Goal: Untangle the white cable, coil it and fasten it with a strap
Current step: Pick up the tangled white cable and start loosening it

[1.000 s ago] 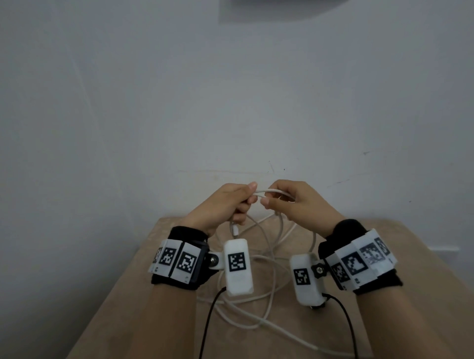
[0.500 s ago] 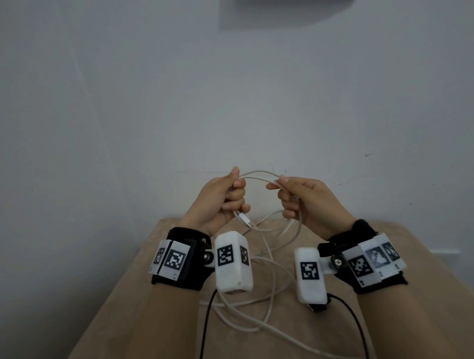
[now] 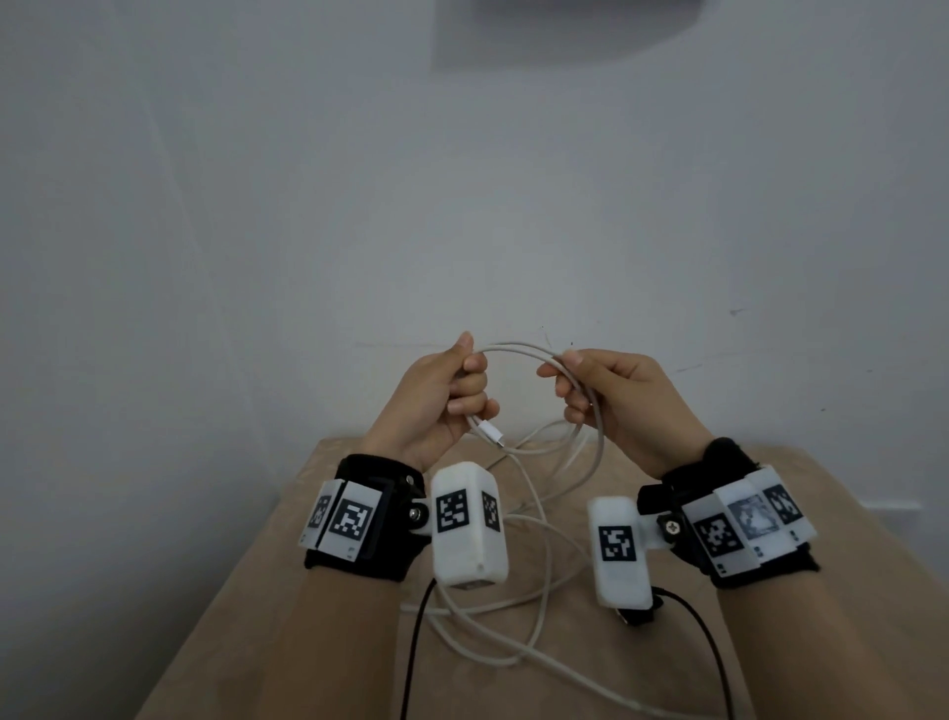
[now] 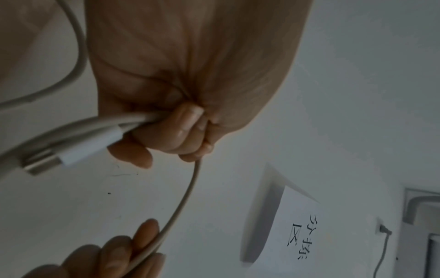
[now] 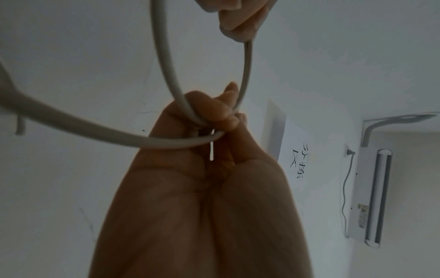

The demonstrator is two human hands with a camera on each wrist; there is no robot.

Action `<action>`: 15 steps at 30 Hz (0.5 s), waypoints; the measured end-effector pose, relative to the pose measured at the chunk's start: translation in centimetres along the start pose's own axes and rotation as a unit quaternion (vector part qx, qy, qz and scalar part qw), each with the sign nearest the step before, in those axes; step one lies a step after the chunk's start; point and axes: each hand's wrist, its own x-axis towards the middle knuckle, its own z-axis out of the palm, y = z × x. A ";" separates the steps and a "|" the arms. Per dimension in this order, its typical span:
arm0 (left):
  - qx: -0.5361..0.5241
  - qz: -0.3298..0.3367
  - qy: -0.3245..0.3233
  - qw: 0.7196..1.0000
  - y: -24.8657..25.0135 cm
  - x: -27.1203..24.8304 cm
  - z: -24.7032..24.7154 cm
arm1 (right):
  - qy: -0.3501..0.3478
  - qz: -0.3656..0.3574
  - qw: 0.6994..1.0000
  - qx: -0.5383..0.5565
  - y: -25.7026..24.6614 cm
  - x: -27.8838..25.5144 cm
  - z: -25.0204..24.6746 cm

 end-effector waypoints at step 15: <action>0.200 -0.069 -0.068 0.975 -0.5 -0.4 0.3 | -0.053 0.032 0.991 -0.123 0.3 -0.2 -0.3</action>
